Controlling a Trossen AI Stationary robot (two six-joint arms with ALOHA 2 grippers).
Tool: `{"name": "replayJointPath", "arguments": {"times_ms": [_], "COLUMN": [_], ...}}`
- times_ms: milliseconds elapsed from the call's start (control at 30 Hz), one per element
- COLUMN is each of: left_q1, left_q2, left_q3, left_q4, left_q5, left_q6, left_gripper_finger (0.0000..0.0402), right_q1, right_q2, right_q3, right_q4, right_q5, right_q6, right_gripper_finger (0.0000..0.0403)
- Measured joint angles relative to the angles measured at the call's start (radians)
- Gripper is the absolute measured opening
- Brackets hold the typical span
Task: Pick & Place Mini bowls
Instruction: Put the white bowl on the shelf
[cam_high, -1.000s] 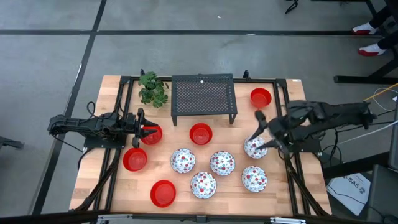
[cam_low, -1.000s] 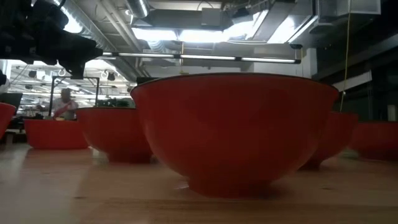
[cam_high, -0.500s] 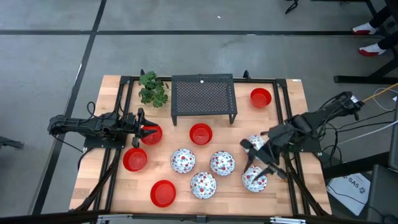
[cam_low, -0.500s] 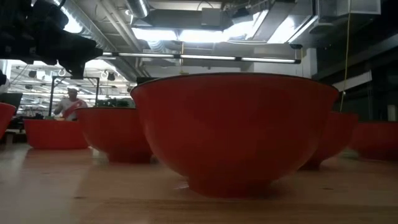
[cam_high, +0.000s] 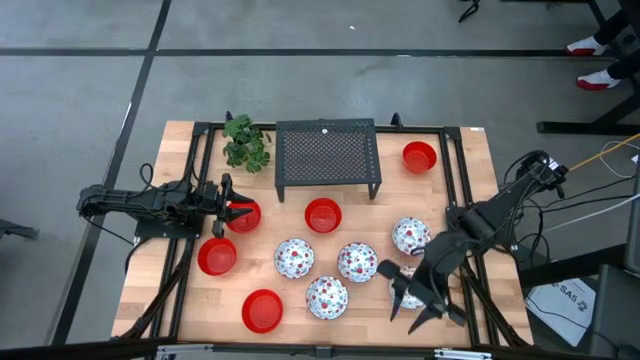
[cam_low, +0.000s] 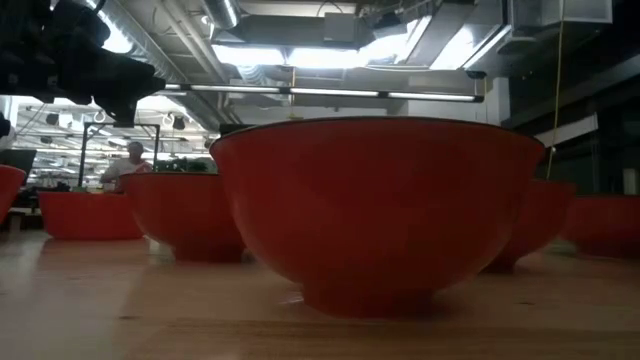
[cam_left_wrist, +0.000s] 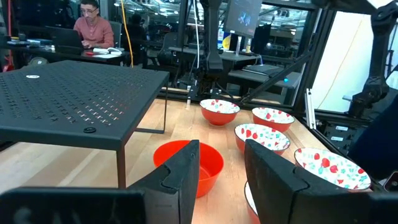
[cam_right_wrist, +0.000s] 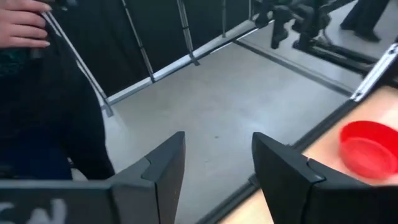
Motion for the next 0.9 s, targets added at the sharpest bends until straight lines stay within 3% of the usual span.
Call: {"name": "replayJointPath", "arguments": {"times_ms": [333, 700, 900], "left_q1": [0.000, 0.000, 0.000], "left_q2": [0.000, 0.000, 0.000], "left_q3": [0.000, 0.000, 0.000], "left_q4": [0.000, 0.000, 0.000], "left_q5": [0.000, 0.000, 0.000], "left_q6": [0.000, 0.000, 0.000], "left_gripper_finger": [0.0123, 0.0123, 0.0123], "right_q1": [0.033, 0.078, 0.113], "right_q2": [0.075, 0.101, 0.101], "right_q3": [0.009, 0.009, 0.009], "right_q4": [-0.039, -0.073, -0.159], "right_q5": [0.001, -0.012, 0.128], "right_q6": [0.399, 0.378, 0.317], "right_gripper_finger": [0.0184, 0.0184, 0.0184]}}
